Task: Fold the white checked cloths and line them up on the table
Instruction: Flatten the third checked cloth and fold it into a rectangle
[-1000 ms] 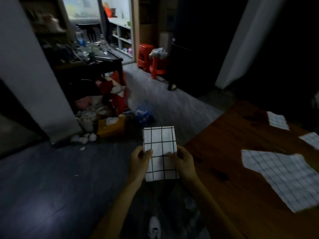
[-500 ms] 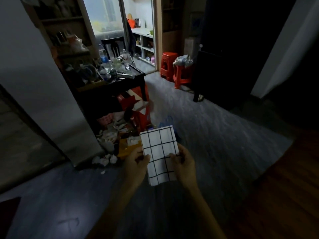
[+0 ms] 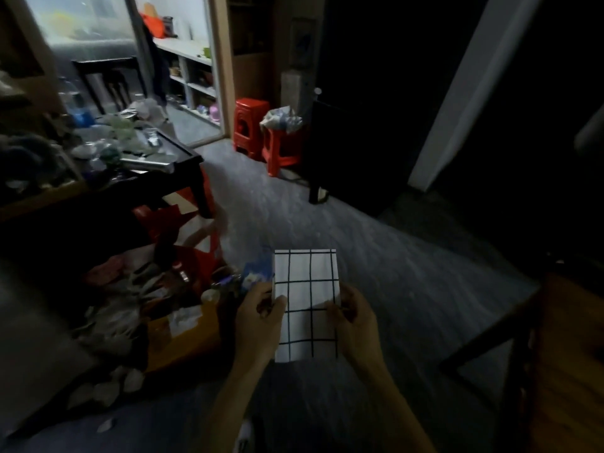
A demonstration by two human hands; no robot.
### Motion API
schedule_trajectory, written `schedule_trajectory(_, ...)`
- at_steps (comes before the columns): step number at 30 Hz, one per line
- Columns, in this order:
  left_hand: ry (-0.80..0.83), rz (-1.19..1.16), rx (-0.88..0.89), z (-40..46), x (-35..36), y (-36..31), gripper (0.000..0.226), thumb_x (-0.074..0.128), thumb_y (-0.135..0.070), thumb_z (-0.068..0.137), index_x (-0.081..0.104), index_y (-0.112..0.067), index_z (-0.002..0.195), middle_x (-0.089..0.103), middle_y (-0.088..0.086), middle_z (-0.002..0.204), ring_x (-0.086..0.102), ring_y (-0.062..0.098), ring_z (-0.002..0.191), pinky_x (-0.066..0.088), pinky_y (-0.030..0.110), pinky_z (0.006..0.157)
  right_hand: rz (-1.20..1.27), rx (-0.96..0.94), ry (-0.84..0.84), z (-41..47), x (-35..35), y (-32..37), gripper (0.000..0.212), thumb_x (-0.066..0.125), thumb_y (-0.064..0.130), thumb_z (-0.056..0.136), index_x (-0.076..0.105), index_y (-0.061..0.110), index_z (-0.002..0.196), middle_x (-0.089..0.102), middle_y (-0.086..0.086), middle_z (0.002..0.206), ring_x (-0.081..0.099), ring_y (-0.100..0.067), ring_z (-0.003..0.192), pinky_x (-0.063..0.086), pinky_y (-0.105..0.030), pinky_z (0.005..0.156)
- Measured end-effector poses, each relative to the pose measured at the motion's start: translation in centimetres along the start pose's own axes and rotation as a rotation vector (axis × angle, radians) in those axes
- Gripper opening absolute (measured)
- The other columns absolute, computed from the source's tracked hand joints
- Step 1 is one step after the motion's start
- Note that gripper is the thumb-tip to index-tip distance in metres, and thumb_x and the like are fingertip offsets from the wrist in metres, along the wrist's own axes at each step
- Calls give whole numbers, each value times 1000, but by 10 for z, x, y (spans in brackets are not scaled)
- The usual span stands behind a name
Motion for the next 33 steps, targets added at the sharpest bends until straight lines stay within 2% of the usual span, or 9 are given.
schedule_trajectory(4, 154, 6, 18, 106, 24, -4, 9, 60, -11, 89, 59, -20, 92, 59, 0, 85, 58, 13, 80, 48, 23, 70, -108, 69, -98, 83, 10, 18, 26, 56, 18, 93, 50, 43, 96, 63, 10, 102, 60, -3, 95, 51, -25, 83)
schedule_trajectory(10, 312, -71, 69, 225, 87, -24, 23, 60, -9, 88, 60, -28, 100, 64, -6, 97, 61, 5, 87, 51, 20, 75, -162, 78, -263, 186, -7, 33, 35, 60, 15, 91, 51, 34, 119, 60, 15, 105, 60, 0, 97, 50, -16, 78)
schedule_trajectory(14, 399, -50, 78, 283, 149, -22, 21, 61, -5, 87, 61, -23, 98, 62, -13, 89, 59, -3, 78, 49, 12, 68, -167, 131, -357, 247, -34, 9, 39, 60, 15, 91, 50, 30, 126, 57, 19, 104, 59, 1, 96, 49, -13, 76)
schedule_trajectory(17, 476, -19, 52, 320, 211, -13, 19, 61, -5, 87, 63, -21, 97, 65, -9, 90, 61, -1, 78, 49, 11, 67, -134, 183, -415, 296, -64, -21, 42, 60, 19, 92, 48, 30, 131, 59, 13, 112, 59, 0, 99, 51, -17, 80)
schedule_trajectory(21, 583, 98, 99, 362, 313, -17, 17, 62, -9, 88, 62, -26, 90, 66, -5, 88, 62, 2, 80, 48, 14, 66, -34, 191, -496, 361, -124, -51, 37, 58, 19, 93, 47, 33, 125, 57, 20, 101, 57, 8, 91, 48, -8, 71)
schedule_trajectory(25, 735, 191, 202, 399, 422, -52, 16, 61, -13, 89, 60, -26, 98, 65, -7, 91, 62, 4, 81, 50, 21, 69, 31, 217, -595, 420, -203, -71, 40, 57, 18, 93, 47, 31, 129, 59, 6, 113, 60, -8, 99, 52, -20, 75)
schedule_trajectory(27, 792, 196, 272, 409, 474, -76, 19, 61, -12, 89, 58, -30, 97, 64, -8, 89, 61, 2, 79, 48, 18, 66, 62, 218, -651, 446, -244, -73, 40, 56, 19, 93, 46, 33, 129, 60, 3, 113, 62, -8, 97, 54, -22, 74)
schedule_trajectory(30, 834, 194, 341, 417, 548, -105, 21, 59, -10, 90, 54, -30, 96, 60, -9, 86, 58, 0, 75, 46, 16, 62, 57, 222, -713, 476, -298, -75, 42, 55, 19, 94, 45, 32, 132, 60, 6, 108, 63, -7, 90, 53, -20, 67)
schedule_trajectory(33, 971, 270, 286, 425, 625, -109, 17, 58, -15, 91, 53, -31, 91, 60, -7, 88, 60, 6, 78, 51, 23, 68, 59, 253, -798, 494, -346, -86, 43, 55, 17, 94, 44, 31, 132, 59, 9, 103, 63, -2, 84, 52, -15, 63)
Point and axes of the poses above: each hand's wrist, its own z-axis towards the middle knuckle, its own x-axis out of the palm, y = z × x, the point moved 3 cm from there along z, towards the middle knuckle
